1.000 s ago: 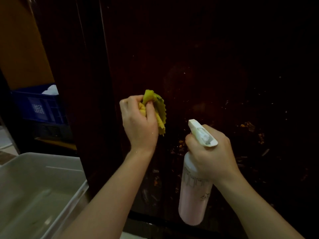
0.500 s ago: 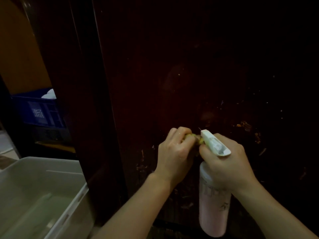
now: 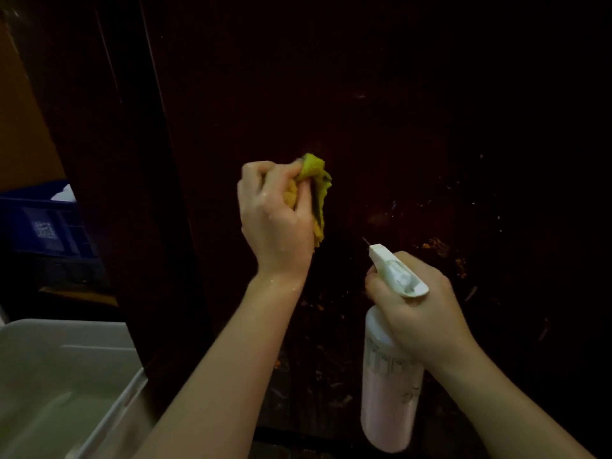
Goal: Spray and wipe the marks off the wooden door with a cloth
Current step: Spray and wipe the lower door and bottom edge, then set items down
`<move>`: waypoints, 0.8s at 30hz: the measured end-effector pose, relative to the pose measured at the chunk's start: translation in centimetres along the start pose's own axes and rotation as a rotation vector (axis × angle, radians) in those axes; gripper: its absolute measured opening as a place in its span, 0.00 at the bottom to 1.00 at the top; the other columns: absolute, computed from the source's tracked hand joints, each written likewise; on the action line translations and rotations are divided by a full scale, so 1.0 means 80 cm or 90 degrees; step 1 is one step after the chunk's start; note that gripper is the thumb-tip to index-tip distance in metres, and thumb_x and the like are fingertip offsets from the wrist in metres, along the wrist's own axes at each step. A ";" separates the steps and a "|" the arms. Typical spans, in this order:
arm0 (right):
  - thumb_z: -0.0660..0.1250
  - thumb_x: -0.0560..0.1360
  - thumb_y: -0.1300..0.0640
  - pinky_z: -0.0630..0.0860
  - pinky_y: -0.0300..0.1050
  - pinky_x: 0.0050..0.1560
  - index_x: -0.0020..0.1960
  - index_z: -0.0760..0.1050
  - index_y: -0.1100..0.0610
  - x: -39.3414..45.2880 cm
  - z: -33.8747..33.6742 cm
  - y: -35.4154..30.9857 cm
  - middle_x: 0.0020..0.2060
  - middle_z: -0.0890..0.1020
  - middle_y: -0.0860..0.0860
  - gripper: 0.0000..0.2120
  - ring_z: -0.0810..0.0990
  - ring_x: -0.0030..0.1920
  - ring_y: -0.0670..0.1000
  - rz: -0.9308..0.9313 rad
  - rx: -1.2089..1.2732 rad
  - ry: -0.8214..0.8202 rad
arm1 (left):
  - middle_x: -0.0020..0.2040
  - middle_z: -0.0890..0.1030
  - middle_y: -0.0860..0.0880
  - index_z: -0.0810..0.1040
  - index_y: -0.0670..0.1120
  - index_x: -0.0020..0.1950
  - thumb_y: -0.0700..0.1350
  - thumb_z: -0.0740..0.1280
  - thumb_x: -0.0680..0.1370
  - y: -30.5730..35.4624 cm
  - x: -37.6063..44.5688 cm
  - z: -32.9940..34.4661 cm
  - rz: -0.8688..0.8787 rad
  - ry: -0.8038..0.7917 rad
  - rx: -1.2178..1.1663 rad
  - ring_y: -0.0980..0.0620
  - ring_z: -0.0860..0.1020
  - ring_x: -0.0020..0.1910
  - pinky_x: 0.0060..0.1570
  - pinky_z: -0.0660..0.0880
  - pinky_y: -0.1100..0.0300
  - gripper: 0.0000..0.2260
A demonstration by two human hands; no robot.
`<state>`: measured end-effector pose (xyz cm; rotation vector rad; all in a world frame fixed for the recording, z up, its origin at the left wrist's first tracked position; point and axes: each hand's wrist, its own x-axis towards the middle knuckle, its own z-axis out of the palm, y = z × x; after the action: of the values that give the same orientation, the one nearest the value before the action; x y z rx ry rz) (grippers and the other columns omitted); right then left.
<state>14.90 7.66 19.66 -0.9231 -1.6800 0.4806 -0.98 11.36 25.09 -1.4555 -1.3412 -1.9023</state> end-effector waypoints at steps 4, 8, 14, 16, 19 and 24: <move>0.64 0.70 0.55 0.64 0.35 0.24 0.28 0.63 0.53 0.000 -0.009 0.003 0.22 0.69 0.45 0.15 0.66 0.23 0.43 -0.006 -0.018 0.037 | 0.48 0.76 0.46 0.83 0.44 0.50 0.42 0.70 0.75 0.007 -0.041 0.014 0.115 -0.089 0.039 0.51 0.73 0.44 0.39 0.67 0.69 0.05; 0.64 0.68 0.50 0.67 0.40 0.25 0.32 0.69 0.53 0.005 -0.019 0.002 0.26 0.73 0.48 0.10 0.70 0.26 0.47 0.028 -0.008 0.041 | 0.48 0.76 0.47 0.82 0.43 0.48 0.41 0.70 0.75 0.012 -0.053 0.016 0.148 -0.139 0.034 0.51 0.74 0.44 0.34 0.70 0.64 0.04; 0.67 0.71 0.50 0.71 0.38 0.30 0.39 0.74 0.52 0.009 -0.031 -0.009 0.32 0.78 0.49 0.06 0.75 0.30 0.43 0.017 0.011 0.014 | 0.51 0.73 0.43 0.77 0.38 0.52 0.40 0.68 0.75 0.032 0.016 -0.001 0.014 0.096 -0.037 0.58 0.72 0.46 0.48 0.68 0.75 0.08; 0.67 0.71 0.52 0.69 0.37 0.29 0.34 0.71 0.52 0.008 -0.032 -0.009 0.28 0.75 0.47 0.09 0.73 0.28 0.43 0.004 0.011 0.035 | 0.51 0.71 0.48 0.77 0.40 0.53 0.43 0.68 0.76 0.032 0.040 -0.004 -0.062 0.113 -0.053 0.64 0.69 0.44 0.47 0.68 0.76 0.09; 0.65 0.70 0.53 0.65 0.34 0.27 0.27 0.65 0.47 0.005 -0.034 -0.005 0.23 0.70 0.43 0.15 0.69 0.24 0.42 0.002 0.002 0.072 | 0.52 0.73 0.47 0.78 0.42 0.51 0.46 0.68 0.77 0.028 0.034 0.008 -0.053 0.032 0.007 0.61 0.71 0.46 0.44 0.67 0.77 0.08; 0.64 0.68 0.52 0.66 0.43 0.25 0.29 0.65 0.52 0.000 -0.048 0.007 0.24 0.69 0.47 0.13 0.67 0.25 0.46 0.022 -0.006 0.093 | 0.51 0.76 0.44 0.80 0.42 0.48 0.42 0.71 0.74 0.041 -0.017 0.030 0.123 -0.102 0.029 0.50 0.74 0.47 0.40 0.68 0.67 0.05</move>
<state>18.70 7.41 20.46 -0.9721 -1.5376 0.4175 3.32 11.60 25.32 -1.6780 -1.2529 -1.6542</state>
